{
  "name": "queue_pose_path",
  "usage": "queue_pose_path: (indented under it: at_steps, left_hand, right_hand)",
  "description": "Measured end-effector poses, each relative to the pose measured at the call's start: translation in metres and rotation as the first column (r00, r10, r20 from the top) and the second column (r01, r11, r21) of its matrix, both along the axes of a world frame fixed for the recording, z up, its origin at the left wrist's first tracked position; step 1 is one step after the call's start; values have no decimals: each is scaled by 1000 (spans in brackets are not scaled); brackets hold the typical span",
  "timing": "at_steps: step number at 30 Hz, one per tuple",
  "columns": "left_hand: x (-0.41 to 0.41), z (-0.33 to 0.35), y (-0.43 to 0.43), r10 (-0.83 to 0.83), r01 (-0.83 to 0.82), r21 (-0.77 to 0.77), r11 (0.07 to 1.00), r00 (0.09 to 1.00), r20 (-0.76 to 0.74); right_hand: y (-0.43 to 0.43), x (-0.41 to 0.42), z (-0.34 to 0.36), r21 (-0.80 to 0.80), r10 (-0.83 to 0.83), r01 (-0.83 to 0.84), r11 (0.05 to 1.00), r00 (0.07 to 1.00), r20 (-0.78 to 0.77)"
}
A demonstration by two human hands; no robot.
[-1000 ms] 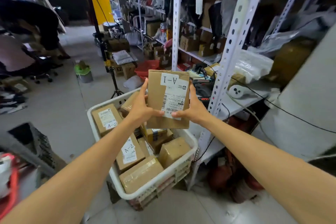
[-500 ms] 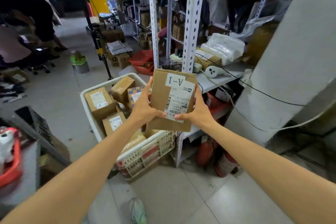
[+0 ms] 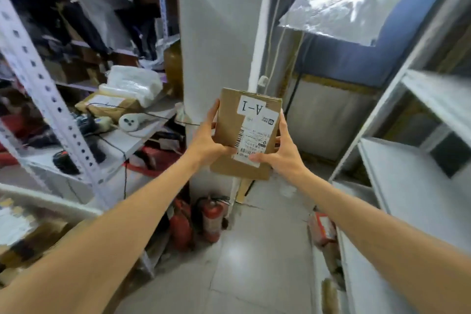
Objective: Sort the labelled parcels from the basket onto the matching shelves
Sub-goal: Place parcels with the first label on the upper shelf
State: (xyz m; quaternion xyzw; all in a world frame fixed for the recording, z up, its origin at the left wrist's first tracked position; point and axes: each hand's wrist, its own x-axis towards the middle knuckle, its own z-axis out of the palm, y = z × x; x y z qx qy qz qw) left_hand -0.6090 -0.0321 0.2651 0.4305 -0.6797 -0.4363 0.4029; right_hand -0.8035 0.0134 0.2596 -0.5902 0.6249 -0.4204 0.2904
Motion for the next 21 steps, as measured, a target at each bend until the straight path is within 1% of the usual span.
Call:
queue_pose_path:
  at_steps: [4,9,11,14,18,21]
  left_hand:
    - [-89,32,-11,-235,230,-99,968,971,-39]
    - [-180,81,-5,-469,445,-217,869,881,-71]
    - [-208,103,1,-551,513,-261,818,829,-96]
    - [-242,128,15,-673,627,-279,727,732,-108]
    - [-276,143,43,-798,751,-288,594,595,-95]
    - [-301,147,76,-855,807,-297,511,512,-81]
  right_hand:
    - [34,-73,42,-77,-235,230,970,970,-65]
    - [81,-132,96,-191,-497,476,859,864,-82]
    - [99,-148,119,-211,-571,548,809,819,-63]
    - [127,-165,145,-230,-664,636,737,745,-65]
    - [175,-179,156,-262,-765,726,636,638,-88]
    - [219,-179,159,-282,-835,793,540,546,-66]
